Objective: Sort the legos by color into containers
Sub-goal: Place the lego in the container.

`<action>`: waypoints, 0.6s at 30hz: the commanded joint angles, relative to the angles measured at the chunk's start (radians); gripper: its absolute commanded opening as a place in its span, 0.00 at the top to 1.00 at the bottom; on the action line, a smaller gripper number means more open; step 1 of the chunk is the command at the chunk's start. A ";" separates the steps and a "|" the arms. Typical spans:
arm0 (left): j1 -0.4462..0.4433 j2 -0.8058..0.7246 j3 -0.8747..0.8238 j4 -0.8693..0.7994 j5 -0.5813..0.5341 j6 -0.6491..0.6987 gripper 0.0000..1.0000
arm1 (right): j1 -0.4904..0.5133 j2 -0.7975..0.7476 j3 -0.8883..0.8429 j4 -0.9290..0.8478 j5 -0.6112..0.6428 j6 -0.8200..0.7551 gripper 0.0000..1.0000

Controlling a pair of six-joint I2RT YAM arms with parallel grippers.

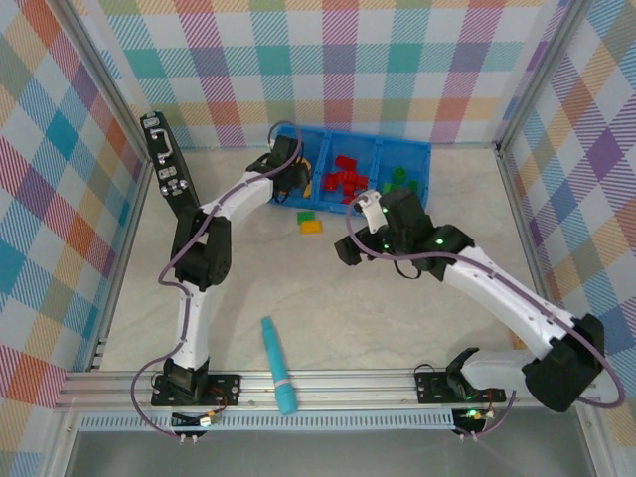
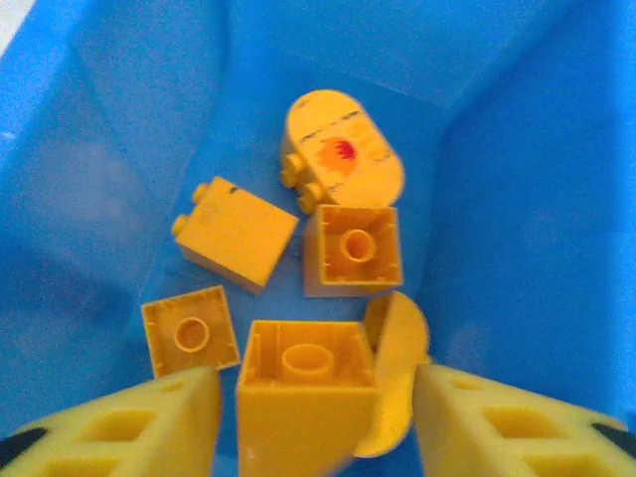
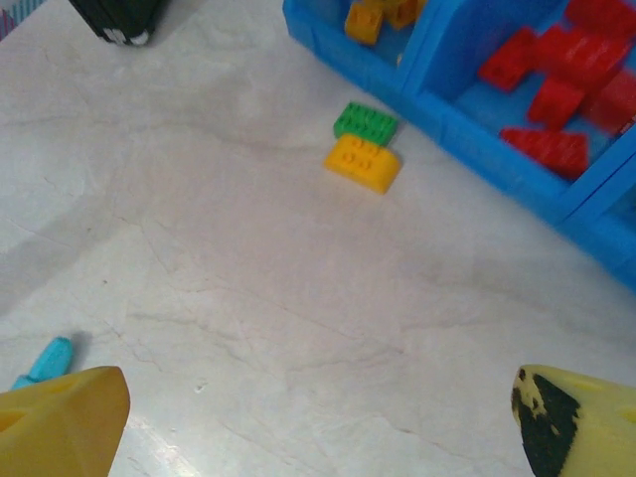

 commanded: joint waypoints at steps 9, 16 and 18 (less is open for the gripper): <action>-0.013 -0.222 -0.129 0.036 0.049 0.086 0.11 | -0.006 0.034 0.109 -0.053 0.060 0.011 0.01; -0.119 -0.391 -0.383 0.012 0.013 0.130 0.15 | -0.063 0.054 0.146 -0.058 0.059 -0.033 0.01; -0.156 -0.419 -0.431 0.000 0.012 0.120 0.17 | -0.077 0.054 0.148 -0.058 0.062 -0.040 0.01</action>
